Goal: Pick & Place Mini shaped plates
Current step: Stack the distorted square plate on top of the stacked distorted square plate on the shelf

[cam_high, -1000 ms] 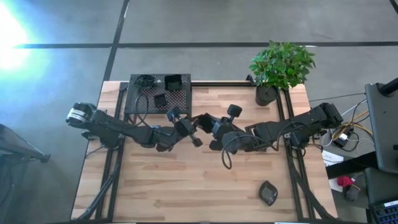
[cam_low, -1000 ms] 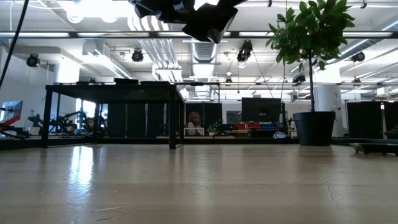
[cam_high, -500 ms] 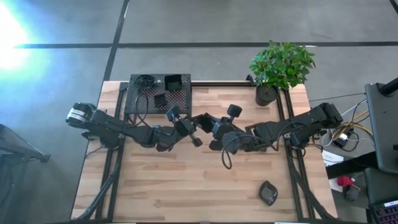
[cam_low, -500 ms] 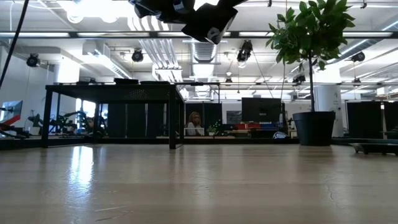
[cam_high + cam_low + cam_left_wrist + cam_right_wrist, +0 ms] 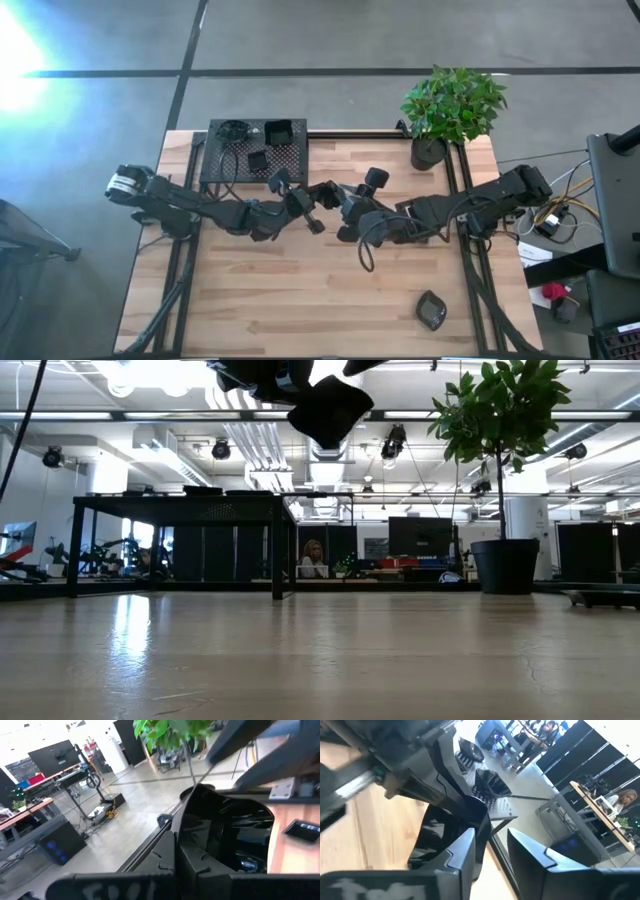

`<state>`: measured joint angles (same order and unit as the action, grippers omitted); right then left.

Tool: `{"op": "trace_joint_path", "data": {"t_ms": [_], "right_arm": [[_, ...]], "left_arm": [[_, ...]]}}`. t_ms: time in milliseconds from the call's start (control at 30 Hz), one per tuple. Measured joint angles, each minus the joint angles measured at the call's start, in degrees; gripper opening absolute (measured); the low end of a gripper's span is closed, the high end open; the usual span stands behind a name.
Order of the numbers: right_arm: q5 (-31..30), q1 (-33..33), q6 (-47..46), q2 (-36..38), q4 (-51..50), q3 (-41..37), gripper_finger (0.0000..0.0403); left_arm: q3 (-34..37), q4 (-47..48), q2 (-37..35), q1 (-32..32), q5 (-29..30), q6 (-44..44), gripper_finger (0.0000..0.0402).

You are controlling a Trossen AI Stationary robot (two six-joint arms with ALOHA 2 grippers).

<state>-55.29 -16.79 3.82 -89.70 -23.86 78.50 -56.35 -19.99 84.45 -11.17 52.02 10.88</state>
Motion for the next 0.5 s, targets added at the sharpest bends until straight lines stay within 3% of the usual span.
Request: {"op": "trace_joint_path", "data": {"t_ms": [333,500], "right_arm": [[0.2,-2.5,2.8,2.7,0.4,2.9,0.0135],[0.2,-3.6,2.4,4.2,0.1,2.9,0.0129]], "left_arm": [[-7.2,22.2,-6.1,4.5,0.1,-7.8,0.0000],[-13.0,37.8,-9.2,8.9,0.0,-11.2,0.0000]]}}
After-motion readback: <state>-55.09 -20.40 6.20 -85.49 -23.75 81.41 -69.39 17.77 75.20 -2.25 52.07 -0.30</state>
